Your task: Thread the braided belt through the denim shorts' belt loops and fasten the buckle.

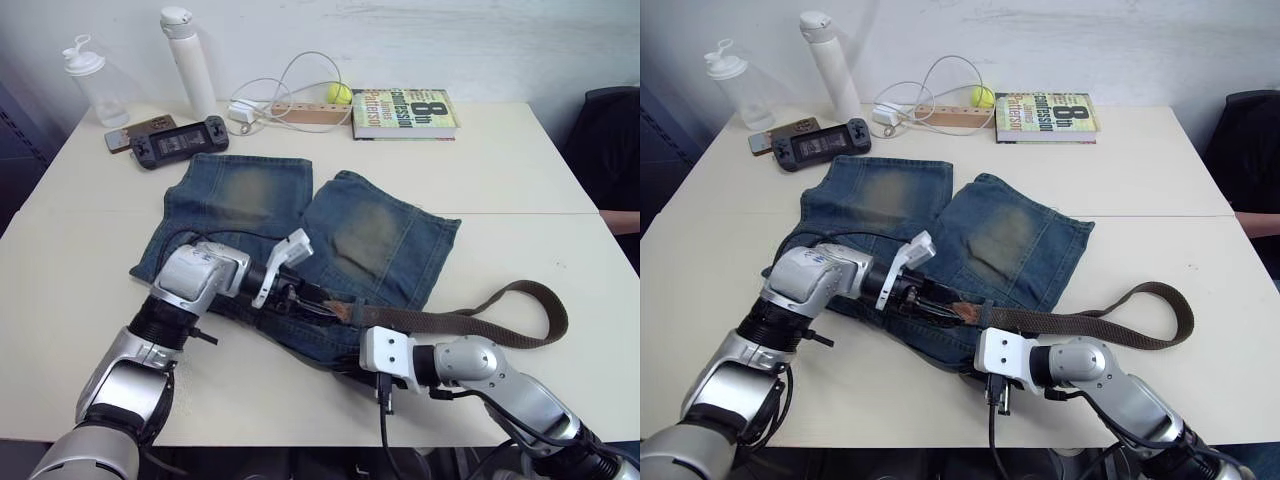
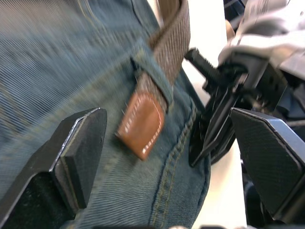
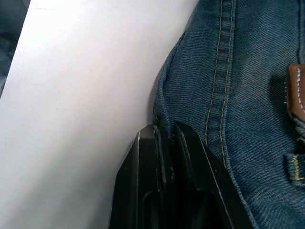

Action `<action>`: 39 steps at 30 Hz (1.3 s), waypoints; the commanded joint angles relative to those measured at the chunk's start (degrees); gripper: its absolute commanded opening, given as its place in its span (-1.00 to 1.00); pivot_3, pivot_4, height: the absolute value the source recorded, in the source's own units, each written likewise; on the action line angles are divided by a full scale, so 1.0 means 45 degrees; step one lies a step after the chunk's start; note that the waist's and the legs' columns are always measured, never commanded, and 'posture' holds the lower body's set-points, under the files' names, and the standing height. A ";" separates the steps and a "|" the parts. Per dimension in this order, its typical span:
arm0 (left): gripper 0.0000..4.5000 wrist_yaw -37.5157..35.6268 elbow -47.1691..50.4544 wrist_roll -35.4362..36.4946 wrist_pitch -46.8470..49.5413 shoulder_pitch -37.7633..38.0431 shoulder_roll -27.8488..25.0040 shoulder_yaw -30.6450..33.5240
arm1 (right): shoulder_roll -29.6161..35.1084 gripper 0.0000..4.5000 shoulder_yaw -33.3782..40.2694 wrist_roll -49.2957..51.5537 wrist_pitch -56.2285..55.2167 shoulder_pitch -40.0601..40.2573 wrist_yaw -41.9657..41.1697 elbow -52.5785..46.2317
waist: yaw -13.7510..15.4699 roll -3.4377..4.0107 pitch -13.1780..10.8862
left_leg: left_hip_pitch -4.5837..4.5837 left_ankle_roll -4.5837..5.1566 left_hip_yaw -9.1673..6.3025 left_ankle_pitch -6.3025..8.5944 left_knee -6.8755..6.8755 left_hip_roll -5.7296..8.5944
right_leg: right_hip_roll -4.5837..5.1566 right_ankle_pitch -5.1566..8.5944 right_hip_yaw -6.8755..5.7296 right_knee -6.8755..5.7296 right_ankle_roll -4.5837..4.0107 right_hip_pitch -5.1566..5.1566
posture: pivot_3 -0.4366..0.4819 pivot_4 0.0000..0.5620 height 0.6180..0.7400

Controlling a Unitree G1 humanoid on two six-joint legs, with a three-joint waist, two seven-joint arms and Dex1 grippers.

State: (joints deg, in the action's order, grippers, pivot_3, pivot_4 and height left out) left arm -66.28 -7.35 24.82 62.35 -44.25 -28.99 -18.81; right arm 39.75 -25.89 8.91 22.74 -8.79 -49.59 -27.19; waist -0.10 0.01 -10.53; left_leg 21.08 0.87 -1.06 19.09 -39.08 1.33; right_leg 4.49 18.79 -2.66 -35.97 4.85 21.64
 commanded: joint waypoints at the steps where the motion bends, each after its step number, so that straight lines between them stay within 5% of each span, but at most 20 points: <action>1: 1.00 -0.0286 0.0065 0.0105 -0.0186 0.0118 0.0042 -0.0400 | 0.0039 -0.96 0.0182 -0.0763 0.0514 0.0172 0.0562 0.0694 | 0.0002 -0.0002 0.0005 | 0.0000 0.0000 0.0001 0.0000 0.0000 0.0000 | 0.0001 0.0000 0.0002 0.0001 -0.0001 0.0000 | -0.05 -0.47 0.92; 5: 1.00 -0.0362 -0.0041 0.0285 -0.0145 0.0002 0.0170 -0.0324 | 0.0017 -0.96 0.0184 -0.0756 0.0520 0.0173 0.0607 0.0726 | 0.0003 -0.0006 0.0009 | -0.0001 0.0000 0.0000 0.0000 0.0000 0.0000 | 0.0002 0.0000 0.0002 0.0000 -0.0001 0.0000 | -0.05 -0.47 0.92; 8: 0.65 -0.0370 -0.0140 0.0317 -0.0157 -0.0036 0.0289 -0.0229 | 0.0009 -1.00 0.0192 -0.0751 0.0517 0.0178 0.0620 0.0751 | 0.0006 -0.0007 0.0009 | -0.0001 0.0000 0.0001 0.0000 0.0000 0.0000 | 0.0002 0.0000 0.0001 0.0001 -0.0001 0.0000 | -0.05 -0.47 0.92; 17: -0.97 -0.0432 -0.0319 0.0117 -0.0718 -0.0131 0.0062 -0.0218 | 0.0219 -1.00 0.0117 -0.1049 0.0334 0.0095 0.0551 0.1175 | -0.0001 -0.0007 0.0009 | 0.0000 0.0000 -0.0001 0.0000 0.0000 0.0000 | 0.0002 0.0001 0.0001 0.0001 -0.0001 0.0001 | -0.05 -0.47 0.92; 33: -0.97 -0.1229 -0.0450 0.0375 -0.0466 -0.0314 -0.3050 0.1021 | 0.0148 -1.00 0.0093 -0.0735 0.0338 -0.0259 0.0169 0.1677 | 0.0000 -0.0008 0.0009 | 0.0003 0.0001 -0.0007 0.0000 0.0004 0.0000 | 0.0007 0.0003 0.0002 0.0003 -0.0007 0.0007 | -0.05 -0.47 0.92; 39: -0.97 -0.0911 -0.1188 0.0303 -0.0659 -0.0549 -0.2971 0.1337 | 0.0026 -1.00 -0.0012 -0.0746 0.0380 -0.0341 0.0108 0.1699 | -0.0002 -0.0015 0.0013 | 0.0004 0.0003 -0.0007 0.0002 0.0006 0.0001 | 0.0011 0.0004 0.0002 0.0003 -0.0008 0.0005 | -0.05 -0.47 0.92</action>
State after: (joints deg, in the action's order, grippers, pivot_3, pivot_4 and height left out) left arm -70.69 -12.10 26.20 60.47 -44.82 -42.32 -15.49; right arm 39.26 -25.82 8.48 22.31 -11.21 -49.93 -24.83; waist -0.11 -0.06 -10.47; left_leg 21.09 0.89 -1.10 19.10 -39.05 1.33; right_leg 4.53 18.81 -2.65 -35.96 4.82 21.67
